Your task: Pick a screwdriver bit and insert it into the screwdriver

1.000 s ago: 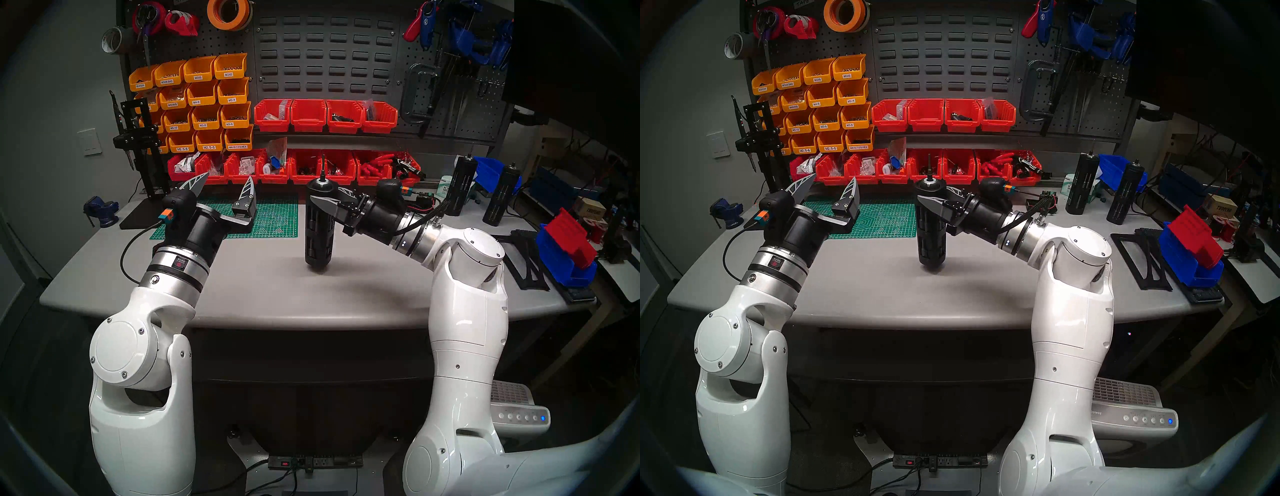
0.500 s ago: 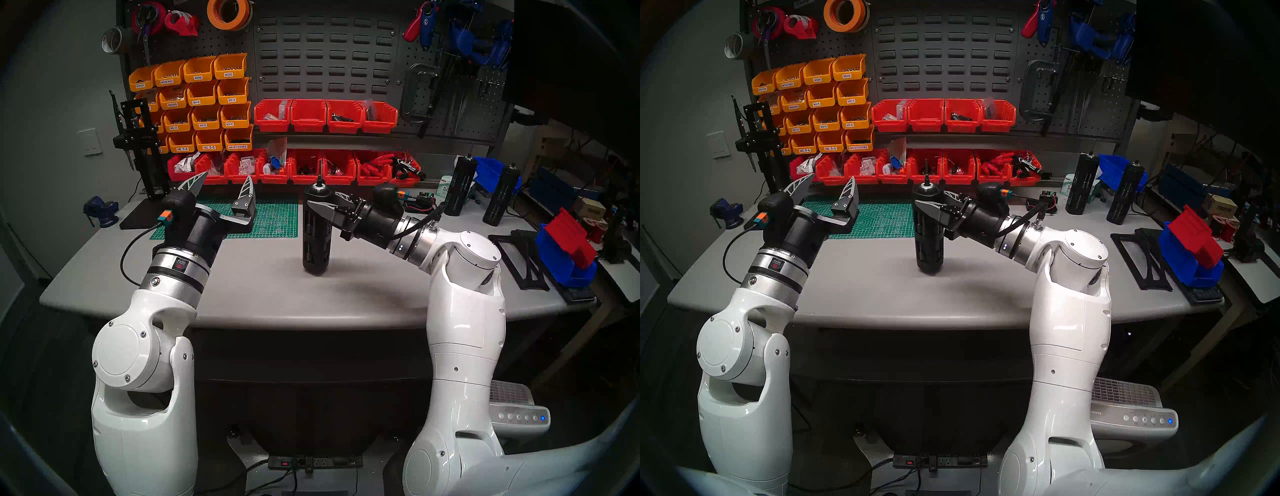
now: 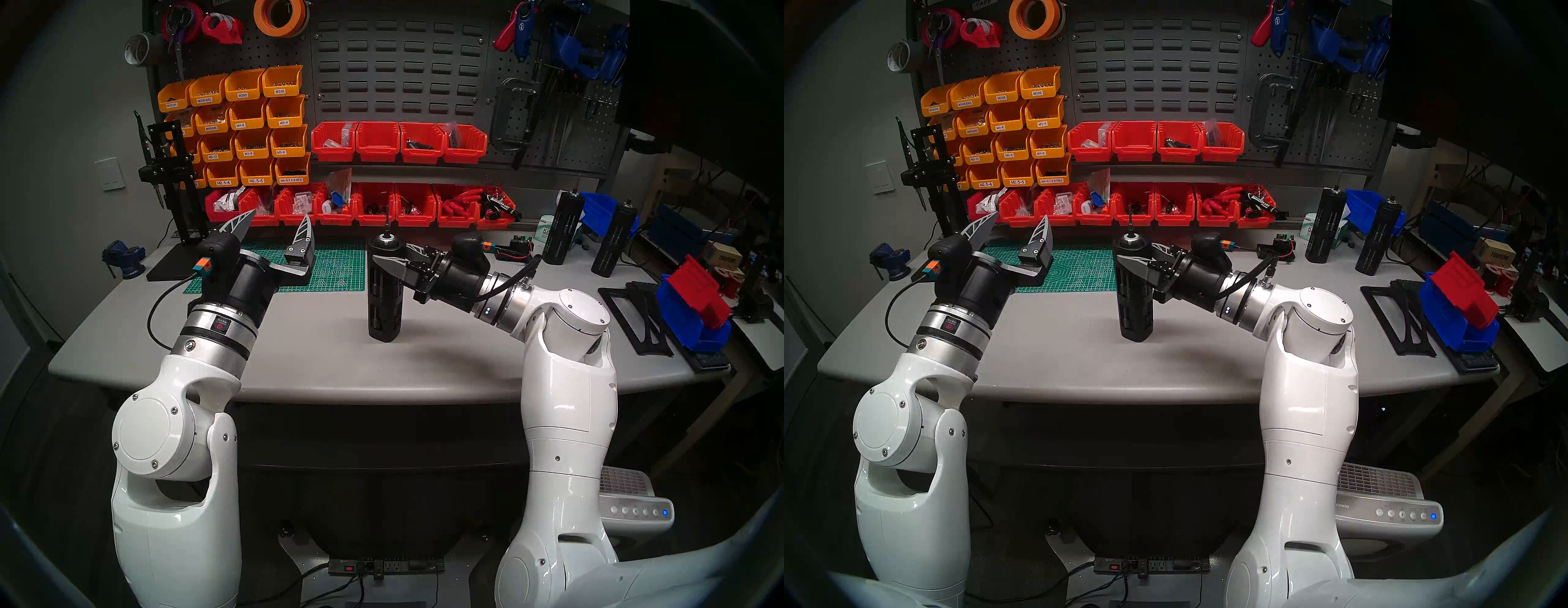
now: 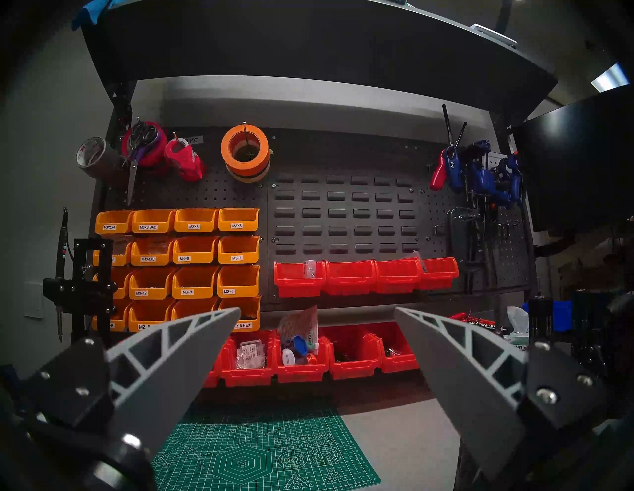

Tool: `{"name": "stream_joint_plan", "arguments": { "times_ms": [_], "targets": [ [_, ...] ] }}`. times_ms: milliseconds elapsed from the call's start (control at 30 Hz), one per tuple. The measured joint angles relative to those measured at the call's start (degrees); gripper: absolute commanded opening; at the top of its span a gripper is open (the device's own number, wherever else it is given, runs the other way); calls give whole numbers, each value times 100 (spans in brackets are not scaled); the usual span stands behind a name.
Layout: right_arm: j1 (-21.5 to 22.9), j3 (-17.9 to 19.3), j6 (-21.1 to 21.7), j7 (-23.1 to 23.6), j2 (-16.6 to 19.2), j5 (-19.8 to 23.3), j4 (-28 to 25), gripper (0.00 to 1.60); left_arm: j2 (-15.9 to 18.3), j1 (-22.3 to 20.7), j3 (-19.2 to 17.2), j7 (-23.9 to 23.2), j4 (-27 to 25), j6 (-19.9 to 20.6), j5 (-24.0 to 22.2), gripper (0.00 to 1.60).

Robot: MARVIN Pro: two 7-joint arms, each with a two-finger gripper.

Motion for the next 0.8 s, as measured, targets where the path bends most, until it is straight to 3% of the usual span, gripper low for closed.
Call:
{"name": "stream_joint_plan", "arguments": {
  "times_ms": [467,567,600,667,700,733,767,800],
  "targets": [
    [-53,-26,-1,2,45,41,-64,0,26,-5,-24,-40,2,1,-24,160],
    [-59,-26,1,9,50,42,-73,33,27,-8,-23,-41,2,1,-25,160],
    [-60,-26,2,12,52,42,-76,68,27,-10,-20,-41,2,1,-25,160],
    [-63,-26,4,26,54,42,-82,97,27,-15,-14,-41,3,2,-26,160],
    [-63,-26,4,29,54,42,-84,118,27,-16,-13,-41,3,2,-26,160],
    [-63,-26,5,39,55,42,-88,120,27,-18,-9,-40,3,3,-26,160],
    [-63,-25,5,49,55,42,-92,139,27,-20,-6,-38,3,3,-26,160],
    [-62,-25,5,56,55,43,-99,146,28,-22,-3,-36,3,4,-26,160]
  ]
}}
